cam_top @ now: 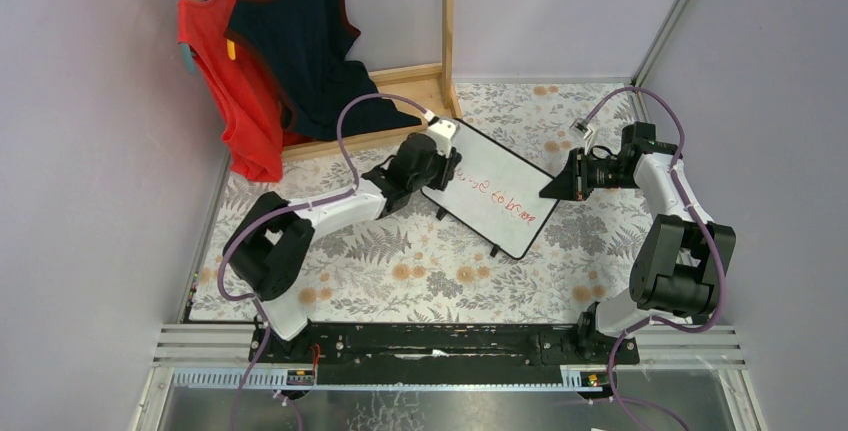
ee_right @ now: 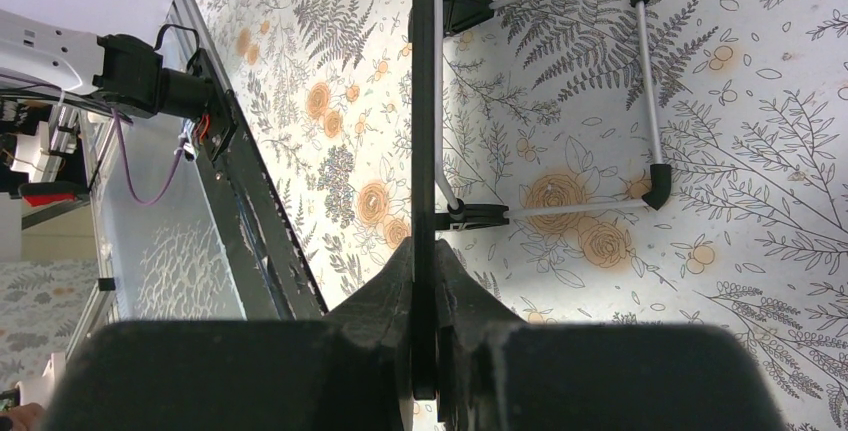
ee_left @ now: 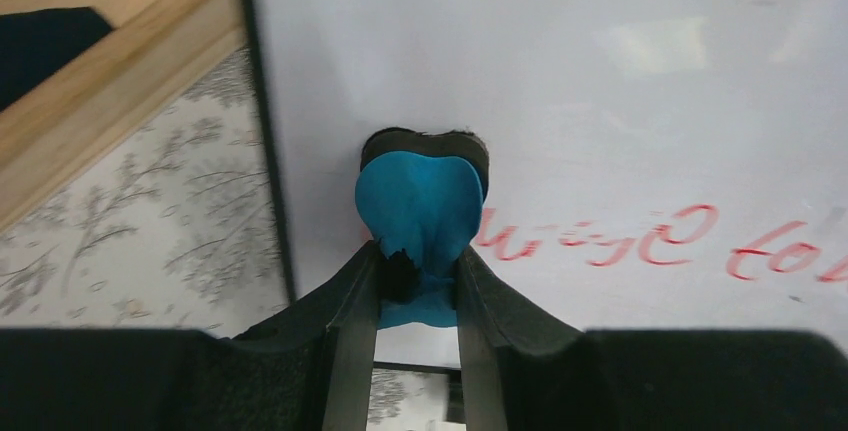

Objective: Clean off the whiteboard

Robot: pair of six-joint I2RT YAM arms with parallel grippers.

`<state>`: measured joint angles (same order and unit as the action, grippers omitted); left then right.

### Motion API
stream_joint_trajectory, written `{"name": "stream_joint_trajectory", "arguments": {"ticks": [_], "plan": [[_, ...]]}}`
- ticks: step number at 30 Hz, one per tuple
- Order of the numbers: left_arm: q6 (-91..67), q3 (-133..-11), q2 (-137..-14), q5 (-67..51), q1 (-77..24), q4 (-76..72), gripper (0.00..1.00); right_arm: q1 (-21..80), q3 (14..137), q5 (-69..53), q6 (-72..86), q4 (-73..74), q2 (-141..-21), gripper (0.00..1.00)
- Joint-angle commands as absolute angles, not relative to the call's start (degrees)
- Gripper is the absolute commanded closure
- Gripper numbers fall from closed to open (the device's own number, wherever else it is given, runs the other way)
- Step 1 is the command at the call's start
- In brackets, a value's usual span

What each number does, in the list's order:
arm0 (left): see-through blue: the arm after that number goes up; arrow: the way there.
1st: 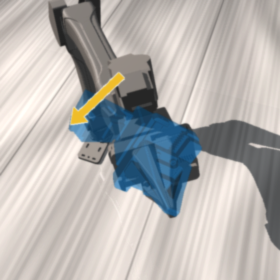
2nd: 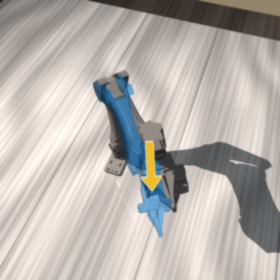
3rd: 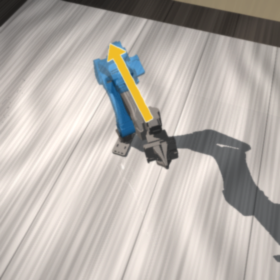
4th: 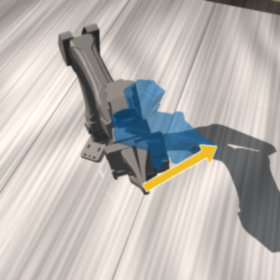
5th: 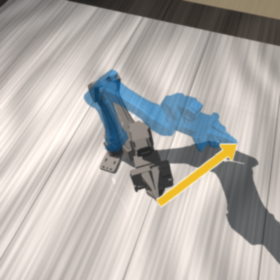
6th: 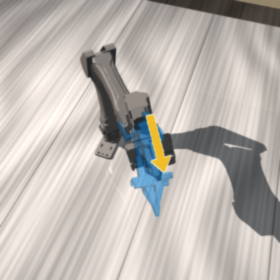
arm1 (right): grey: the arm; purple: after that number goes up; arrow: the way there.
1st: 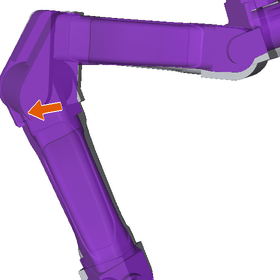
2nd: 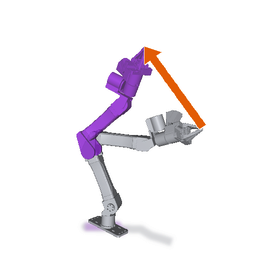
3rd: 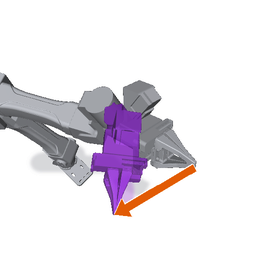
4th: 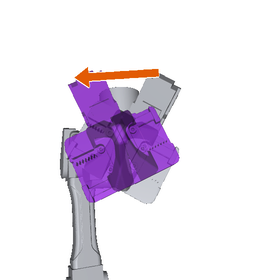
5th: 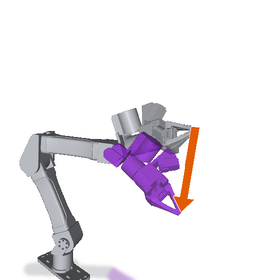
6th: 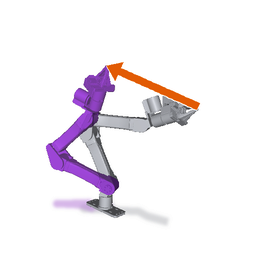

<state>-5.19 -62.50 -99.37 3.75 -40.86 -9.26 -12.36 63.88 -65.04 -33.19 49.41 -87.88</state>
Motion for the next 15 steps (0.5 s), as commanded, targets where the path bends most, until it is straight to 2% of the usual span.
{"name": "stream_joint_trajectory", "arguments": {"ticks": [1,15], "plan": [[-3.33,-61.41,-96.79,5.07,-37.53,-10.33,1.00,-12.19,64.24,-63.63,-33.83,52.21,-87.97,1.00],[-4.98,-64.74,-100.92,1.83,-38.79,-10.95,1.00,-12.21,64.43,-63.84,-34.56,52.91,-88.22,1.00]]}}
